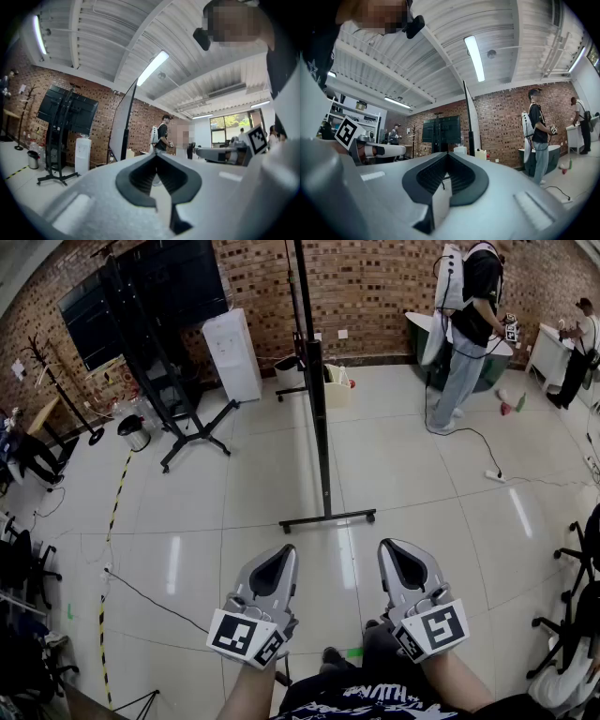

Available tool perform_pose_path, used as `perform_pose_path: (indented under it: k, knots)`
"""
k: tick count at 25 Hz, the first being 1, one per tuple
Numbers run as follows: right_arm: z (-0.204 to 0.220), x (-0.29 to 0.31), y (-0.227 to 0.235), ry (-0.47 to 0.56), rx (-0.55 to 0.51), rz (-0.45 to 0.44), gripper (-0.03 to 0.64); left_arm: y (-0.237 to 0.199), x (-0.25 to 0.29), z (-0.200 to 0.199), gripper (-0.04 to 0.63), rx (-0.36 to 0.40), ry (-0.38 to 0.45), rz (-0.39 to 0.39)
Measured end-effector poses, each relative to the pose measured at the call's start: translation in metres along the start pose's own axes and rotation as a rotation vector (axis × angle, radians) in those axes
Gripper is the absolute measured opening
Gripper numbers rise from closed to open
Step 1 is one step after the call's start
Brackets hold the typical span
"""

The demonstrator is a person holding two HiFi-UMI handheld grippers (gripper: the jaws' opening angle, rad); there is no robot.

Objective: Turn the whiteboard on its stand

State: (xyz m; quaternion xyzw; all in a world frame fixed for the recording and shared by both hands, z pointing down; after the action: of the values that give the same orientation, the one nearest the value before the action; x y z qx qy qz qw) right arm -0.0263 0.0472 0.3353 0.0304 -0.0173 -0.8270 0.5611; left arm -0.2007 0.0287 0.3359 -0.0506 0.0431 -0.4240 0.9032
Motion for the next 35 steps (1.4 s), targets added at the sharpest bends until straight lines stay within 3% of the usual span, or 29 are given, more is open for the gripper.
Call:
perform_pose_path:
  k: [4, 6, 10, 13, 19, 24, 35]
  knots:
    - [0.012, 0.01, 0.011, 0.03, -0.013, -0.037, 0.008, -0.012, 0.014, 0.008, 0.005, 0.001, -0.024, -0.034]
    - [0.012, 0.02, 0.023, 0.04, -0.011, -0.035, 0.008, -0.017, 0.028, 0.01, 0.055, 0.007, -0.025, -0.051]
    - [0.012, 0.047, 0.064, 0.044, 0.012, -0.047, 0.008, -0.022, 0.071, 0.007, 0.05, 0.025, 0.002, -0.095]
    - [0.006, 0.072, 0.098, 0.036, 0.02, -0.068, 0.008, -0.022, 0.113, 0.008, 0.008, 0.025, -0.002, -0.1]
    - [-0.012, 0.138, 0.122, 0.067, -0.011, -0.151, 0.008, -0.042, 0.174, 0.002, 0.008, 0.043, 0.007, -0.159]
    - [-0.008, 0.17, 0.134, 0.071, 0.0, -0.213, 0.008, -0.046, 0.211, 0.0, 0.008, 0.043, -0.001, -0.168]
    - [0.006, 0.265, 0.16, 0.044, 0.035, -0.178, 0.008, -0.107, 0.286, 0.013, 0.009, 0.012, -0.028, -0.132]
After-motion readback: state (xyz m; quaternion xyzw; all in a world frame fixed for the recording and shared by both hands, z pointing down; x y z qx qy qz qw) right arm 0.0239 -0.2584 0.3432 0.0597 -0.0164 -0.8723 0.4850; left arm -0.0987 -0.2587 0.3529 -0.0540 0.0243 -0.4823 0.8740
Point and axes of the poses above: the fingertips, and each gripper's own axes: x forward along the fingers, y to its right, z out of its underside, the point moved 3 cm from there along -x, backward along the fingers, and after that the axes turned 1 degree about z, right-handed, at the moved point
